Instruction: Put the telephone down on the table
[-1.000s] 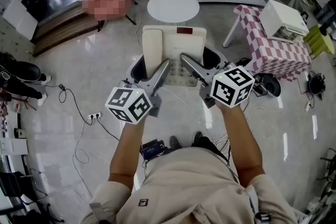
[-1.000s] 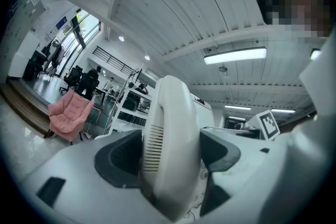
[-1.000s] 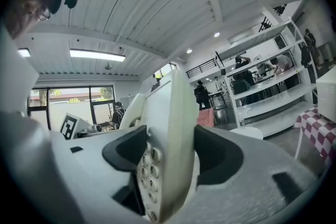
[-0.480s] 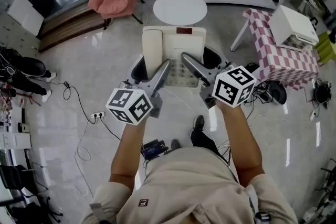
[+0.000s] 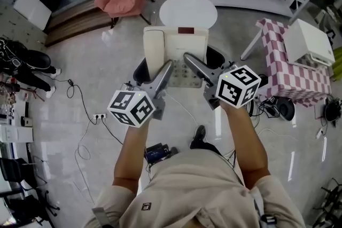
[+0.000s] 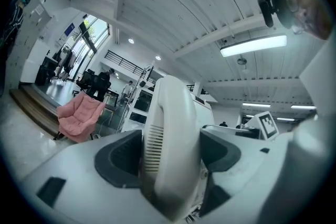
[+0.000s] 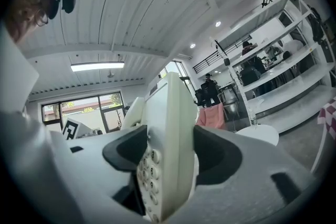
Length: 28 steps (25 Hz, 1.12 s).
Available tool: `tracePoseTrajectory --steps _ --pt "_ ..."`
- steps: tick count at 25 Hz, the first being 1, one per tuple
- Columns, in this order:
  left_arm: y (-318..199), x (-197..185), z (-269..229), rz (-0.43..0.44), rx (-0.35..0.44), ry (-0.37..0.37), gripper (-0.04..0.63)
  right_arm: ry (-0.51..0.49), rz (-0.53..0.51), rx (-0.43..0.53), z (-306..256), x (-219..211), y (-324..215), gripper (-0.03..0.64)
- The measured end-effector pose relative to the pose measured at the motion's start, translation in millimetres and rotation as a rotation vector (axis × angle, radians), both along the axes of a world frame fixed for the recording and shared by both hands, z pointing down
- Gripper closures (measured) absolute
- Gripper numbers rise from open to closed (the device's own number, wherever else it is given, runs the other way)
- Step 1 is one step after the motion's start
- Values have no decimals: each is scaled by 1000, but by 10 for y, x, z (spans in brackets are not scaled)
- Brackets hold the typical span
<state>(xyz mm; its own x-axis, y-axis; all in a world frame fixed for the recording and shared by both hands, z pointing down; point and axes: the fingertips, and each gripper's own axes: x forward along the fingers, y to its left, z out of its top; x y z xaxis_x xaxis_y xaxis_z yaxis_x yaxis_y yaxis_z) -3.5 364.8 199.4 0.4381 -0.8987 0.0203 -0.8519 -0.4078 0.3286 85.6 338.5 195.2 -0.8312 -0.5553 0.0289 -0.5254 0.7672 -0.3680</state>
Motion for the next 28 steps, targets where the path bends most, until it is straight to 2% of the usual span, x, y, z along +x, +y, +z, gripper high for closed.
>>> tracePoseTrajectory --steps 9,20,28 --pt "-634 272 60 -42 -16 -13 270 -6 -45 -17 76 258 -674 356" --pt "-1189 584 138 -37 -35 -32 271 -24 -44 -35 172 568 -1231 356" --pt "-1651 491 183 9 -43 -23 270 -9 -2 -47 212 490 -1652 357"
